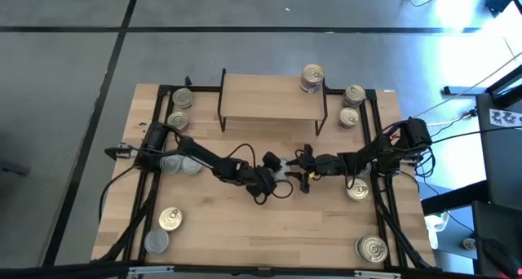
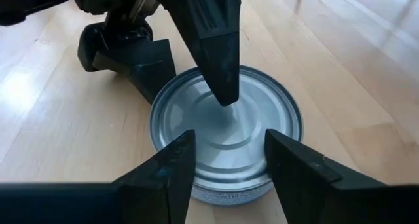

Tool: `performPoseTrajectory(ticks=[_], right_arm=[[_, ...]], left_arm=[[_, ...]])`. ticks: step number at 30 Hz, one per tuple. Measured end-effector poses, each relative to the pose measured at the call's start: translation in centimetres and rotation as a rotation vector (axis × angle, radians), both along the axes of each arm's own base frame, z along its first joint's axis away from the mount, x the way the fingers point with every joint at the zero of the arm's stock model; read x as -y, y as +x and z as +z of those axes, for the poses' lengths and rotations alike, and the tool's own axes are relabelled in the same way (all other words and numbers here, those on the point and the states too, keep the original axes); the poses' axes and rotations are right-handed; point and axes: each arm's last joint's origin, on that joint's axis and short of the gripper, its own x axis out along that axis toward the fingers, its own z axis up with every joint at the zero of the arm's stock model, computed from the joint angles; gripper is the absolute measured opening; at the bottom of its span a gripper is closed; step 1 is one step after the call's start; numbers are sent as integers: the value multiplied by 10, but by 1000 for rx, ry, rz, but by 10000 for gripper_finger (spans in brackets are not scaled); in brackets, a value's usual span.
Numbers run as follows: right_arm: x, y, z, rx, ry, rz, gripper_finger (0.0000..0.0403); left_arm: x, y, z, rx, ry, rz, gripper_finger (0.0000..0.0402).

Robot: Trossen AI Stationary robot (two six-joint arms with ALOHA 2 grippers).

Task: Stack canned seafood by type on shelf
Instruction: Put the green white tuna can on the shelf

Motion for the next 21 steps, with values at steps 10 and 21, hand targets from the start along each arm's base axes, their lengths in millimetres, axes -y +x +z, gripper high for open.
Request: performPoseTrajectory(ticks=[10, 21], right_arm=[[0, 1, 2, 25, 10, 5, 182], [-1, 3, 10, 89, 17, -8, 182]], left_arm=[[-5, 0, -1, -24, -68, -16, 294], [-5, -3, -3, -18, -113, 15, 294]])
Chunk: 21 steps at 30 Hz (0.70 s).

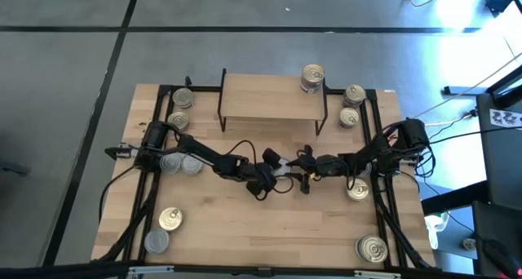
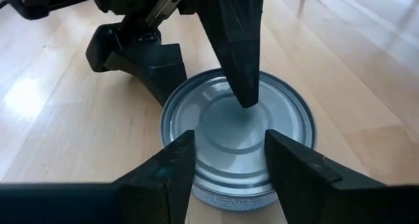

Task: Stack canned seafood by type on shelf
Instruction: Put the green white tuna can on the shelf

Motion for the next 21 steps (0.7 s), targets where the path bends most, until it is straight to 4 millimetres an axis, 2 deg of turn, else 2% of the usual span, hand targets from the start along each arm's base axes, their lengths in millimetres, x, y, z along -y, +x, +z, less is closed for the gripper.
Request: performPoseTrajectory(ticks=[11, 15, 21], right_arm=[[1, -2, 25, 76, -3, -15, 182], [3, -10, 25, -30, -35, -40, 182], [9, -20, 22, -152, -126, -167, 182]], left_arm=[[1, -1, -1, -7, -3, -6, 294], [1, -1, -1, -9, -5, -8, 294], [1, -1, -1, -7, -6, -10, 294]])
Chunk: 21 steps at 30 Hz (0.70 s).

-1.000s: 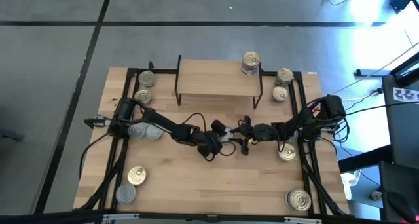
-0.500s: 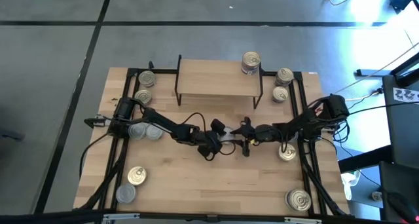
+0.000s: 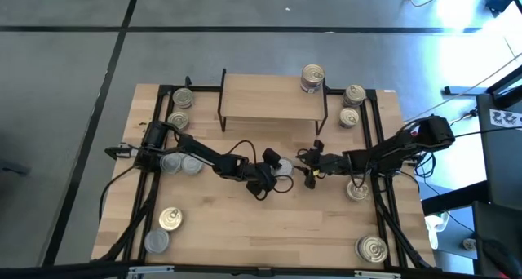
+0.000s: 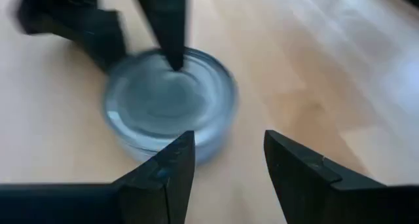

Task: Stack canned seafood by type on shelf
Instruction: Put the green white tuna can on the shelf

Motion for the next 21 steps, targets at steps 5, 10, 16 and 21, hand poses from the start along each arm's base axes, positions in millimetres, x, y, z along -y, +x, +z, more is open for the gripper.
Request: performPoseTrajectory(ticks=[5, 10, 16, 21], right_arm=[[0, 0, -6, -31, -11, -13, 182], [3, 0, -10, -40, -45, -85, 182], [2, 2, -7, -5, -53, -86, 182], [-1, 10, 8, 153, 25, -16, 182]], left_arm=[[0, 1, 0, 13, -1, -1, 294], [0, 1, 0, 13, 1, -5, 294], [0, 0, 0, 11, 0, -6, 294], [0, 1, 0, 13, -5, -2, 294]])
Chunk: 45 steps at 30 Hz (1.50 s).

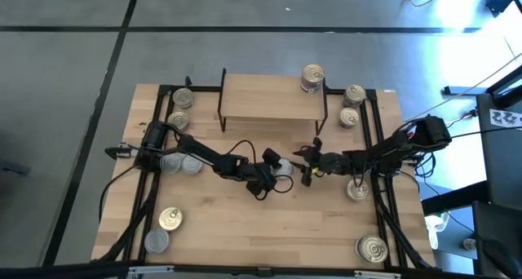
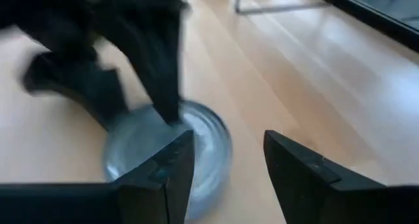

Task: Stack canned seafood by type on shelf
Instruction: Put the green white tuna can on the shelf

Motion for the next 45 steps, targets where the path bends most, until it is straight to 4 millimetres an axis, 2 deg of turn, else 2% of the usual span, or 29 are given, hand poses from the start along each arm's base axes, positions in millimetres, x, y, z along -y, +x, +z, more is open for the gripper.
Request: performPoseTrajectory(ticks=[6, 16, 29, 40, 45], right_arm=[[-1, -2, -5, -46, 34, 26, 182], [1, 0, -25, -112, 8, -53, 182], [3, -3, -29, -146, 24, -119, 182], [3, -4, -30, -148, 33, -115, 182], [3, -4, -30, -148, 36, -114, 182]], left_arm=[[0, 0, 0, 1, 0, -1, 294], [0, 0, 0, 3, -1, 0, 294], [0, 1, 1, 19, 17, 19, 294], [-16, 2, 0, -3, 59, 43, 294], [-17, 4, -2, -3, 106, 19, 294]])
